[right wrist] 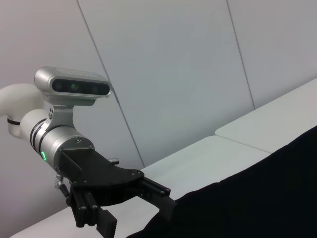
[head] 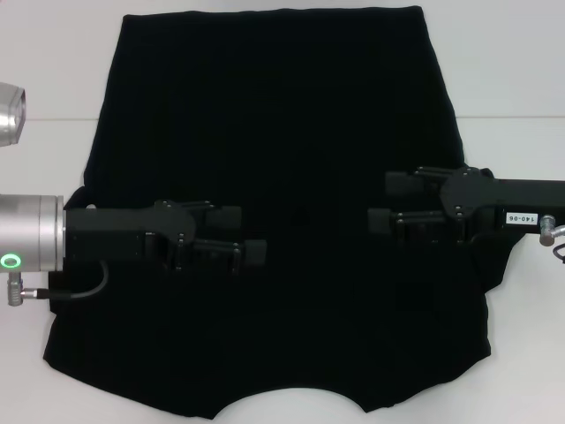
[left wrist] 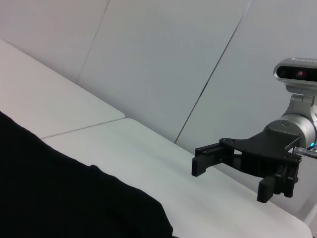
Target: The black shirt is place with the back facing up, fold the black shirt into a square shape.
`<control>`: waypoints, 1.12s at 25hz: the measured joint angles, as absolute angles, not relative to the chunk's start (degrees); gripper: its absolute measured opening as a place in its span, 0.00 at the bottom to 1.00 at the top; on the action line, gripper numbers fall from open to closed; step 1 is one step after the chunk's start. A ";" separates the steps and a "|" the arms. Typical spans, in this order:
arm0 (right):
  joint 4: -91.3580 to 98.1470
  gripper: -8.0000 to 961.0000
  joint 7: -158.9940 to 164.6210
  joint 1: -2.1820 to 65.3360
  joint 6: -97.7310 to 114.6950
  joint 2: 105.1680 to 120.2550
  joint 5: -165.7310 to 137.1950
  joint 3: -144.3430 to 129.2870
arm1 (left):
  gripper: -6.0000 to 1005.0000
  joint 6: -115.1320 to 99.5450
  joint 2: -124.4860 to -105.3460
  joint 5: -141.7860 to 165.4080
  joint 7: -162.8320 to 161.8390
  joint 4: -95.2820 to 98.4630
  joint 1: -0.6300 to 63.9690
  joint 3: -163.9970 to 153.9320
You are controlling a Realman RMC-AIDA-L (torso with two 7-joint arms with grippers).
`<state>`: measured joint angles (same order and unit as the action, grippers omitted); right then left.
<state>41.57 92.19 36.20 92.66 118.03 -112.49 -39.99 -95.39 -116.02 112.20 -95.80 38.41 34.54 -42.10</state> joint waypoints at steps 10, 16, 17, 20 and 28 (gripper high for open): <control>41.47 0.95 92.19 36.37 92.54 118.02 -112.37 -39.99 | 0.94 -95.35 -116.02 112.15 -95.80 38.41 34.54 -42.10; 40.80 0.95 92.20 36.06 92.02 117.95 -111.65 -39.96 | 0.94 -94.56 -115.61 112.62 -97.52 38.63 34.26 -41.03; 40.77 0.95 92.20 35.97 91.98 117.95 -111.54 -39.95 | 0.94 -94.11 -115.45 112.75 -98.29 38.73 34.04 -40.20; 40.53 0.95 91.90 35.76 91.90 117.95 -110.93 -39.92 | 0.94 -92.12 -115.05 114.32 -101.33 39.05 33.62 -37.26; 38.56 0.95 91.74 36.87 89.88 118.52 -109.11 -39.95 | 0.94 -79.99 -114.58 124.04 -107.77 40.94 32.27 -30.39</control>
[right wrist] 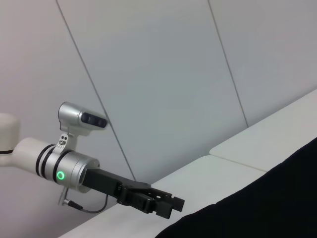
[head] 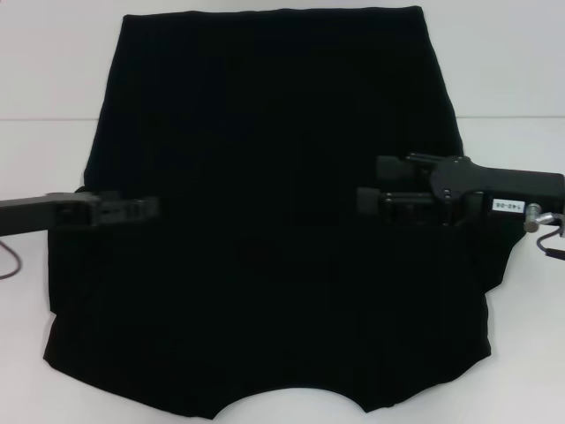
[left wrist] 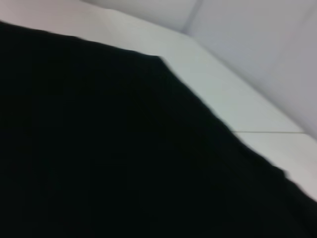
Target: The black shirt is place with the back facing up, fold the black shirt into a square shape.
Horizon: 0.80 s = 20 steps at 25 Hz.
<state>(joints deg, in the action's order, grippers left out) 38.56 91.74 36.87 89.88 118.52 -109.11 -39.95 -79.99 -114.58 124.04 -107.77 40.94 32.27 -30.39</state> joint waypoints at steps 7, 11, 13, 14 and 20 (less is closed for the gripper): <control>37.77 0.95 92.15 38.07 88.26 119.05 -108.98 -39.95 | 0.94 -74.48 -114.37 131.06 -114.63 43.68 31.38 -27.44; 37.72 0.95 92.19 38.26 87.75 119.30 -108.90 -39.90 | 0.94 -72.72 -114.47 133.99 -117.31 44.73 30.97 -27.37; 37.71 0.95 92.23 38.31 87.40 119.38 -108.87 -39.90 | 0.94 -72.17 -114.48 135.64 -118.26 44.77 30.93 -27.24; 37.71 0.95 92.24 38.32 87.32 119.40 -108.84 -39.90 | 0.94 -72.17 -114.48 135.64 -118.26 44.77 30.93 -27.24; 37.70 0.95 92.26 38.32 87.11 119.43 -108.65 -39.90 | 0.94 -72.03 -114.52 138.63 -120.52 44.82 30.97 -27.17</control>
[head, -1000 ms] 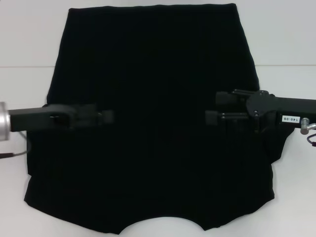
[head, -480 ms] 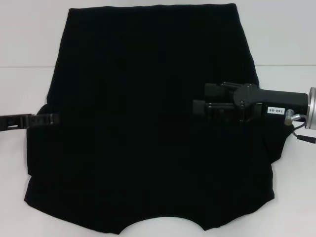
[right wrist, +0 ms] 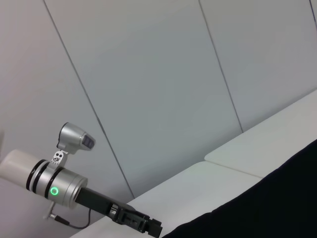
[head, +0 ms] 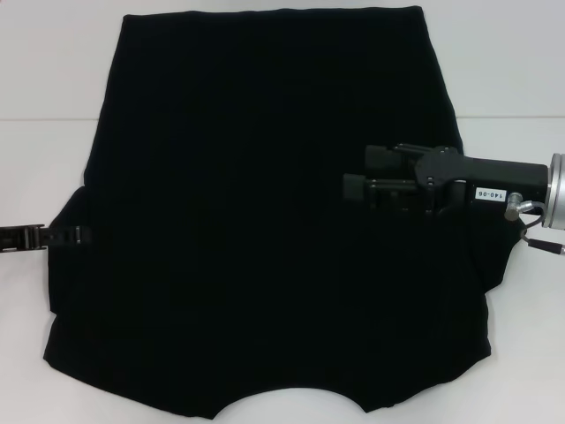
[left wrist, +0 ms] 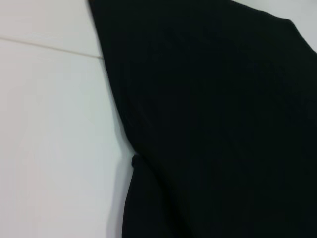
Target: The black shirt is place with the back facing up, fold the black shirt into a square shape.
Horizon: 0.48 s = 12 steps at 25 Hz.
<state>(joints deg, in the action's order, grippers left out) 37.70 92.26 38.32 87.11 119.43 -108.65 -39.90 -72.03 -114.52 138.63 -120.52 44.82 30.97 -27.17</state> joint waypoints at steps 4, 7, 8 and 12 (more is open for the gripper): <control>37.70 0.95 92.28 38.32 87.06 119.43 -108.60 -39.90 | 0.94 -71.95 -114.56 139.40 -121.81 44.83 30.96 -27.15; 37.70 0.95 92.28 38.32 87.02 119.43 -108.60 -39.90 | 0.94 -71.90 -114.60 139.78 -122.48 44.83 30.93 -27.16; 37.70 0.95 92.28 38.32 87.01 119.43 -108.60 -39.90 | 0.94 -71.88 -114.62 139.97 -122.54 44.83 30.93 -27.17; 37.70 0.94 92.28 38.32 87.01 119.43 -108.60 -39.90 | 0.94 -71.50 -114.74 140.80 -122.70 44.83 30.93 -27.17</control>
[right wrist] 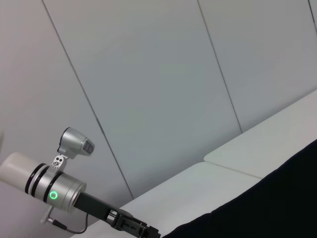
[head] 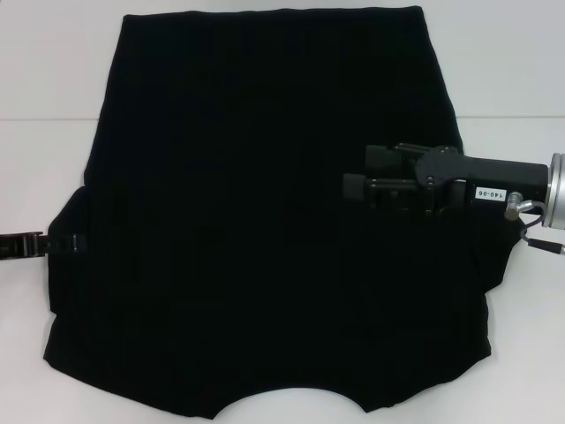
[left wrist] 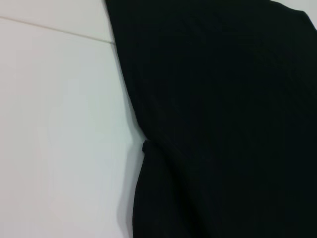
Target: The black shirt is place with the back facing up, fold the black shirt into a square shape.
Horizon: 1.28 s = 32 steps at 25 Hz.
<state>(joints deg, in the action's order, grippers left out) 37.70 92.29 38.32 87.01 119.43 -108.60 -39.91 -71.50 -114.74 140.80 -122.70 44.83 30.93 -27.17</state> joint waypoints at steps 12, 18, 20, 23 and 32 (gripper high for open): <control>37.71 0.94 92.28 38.32 87.49 119.43 -108.63 -39.90 | 0.77 -69.82 -114.88 141.93 -122.78 44.56 30.76 -27.20; 37.70 0.93 92.28 38.32 87.53 119.43 -108.63 -39.90 | 0.48 -68.79 -114.87 142.20 -122.90 44.44 30.54 -27.16; 37.70 0.93 92.28 38.32 87.57 119.43 -108.63 -39.90 | 0.46 -68.27 -114.89 142.35 -123.12 44.38 30.41 -27.15; 37.70 0.93 92.28 38.32 87.65 119.43 -108.62 -39.90 | 0.43 -67.71 -114.91 142.44 -123.52 44.36 30.26 -27.15; 37.71 0.92 92.28 38.32 87.81 119.43 -108.56 -39.90 | 0.43 -67.84 -115.11 142.63 -123.73 43.85 30.25 -28.36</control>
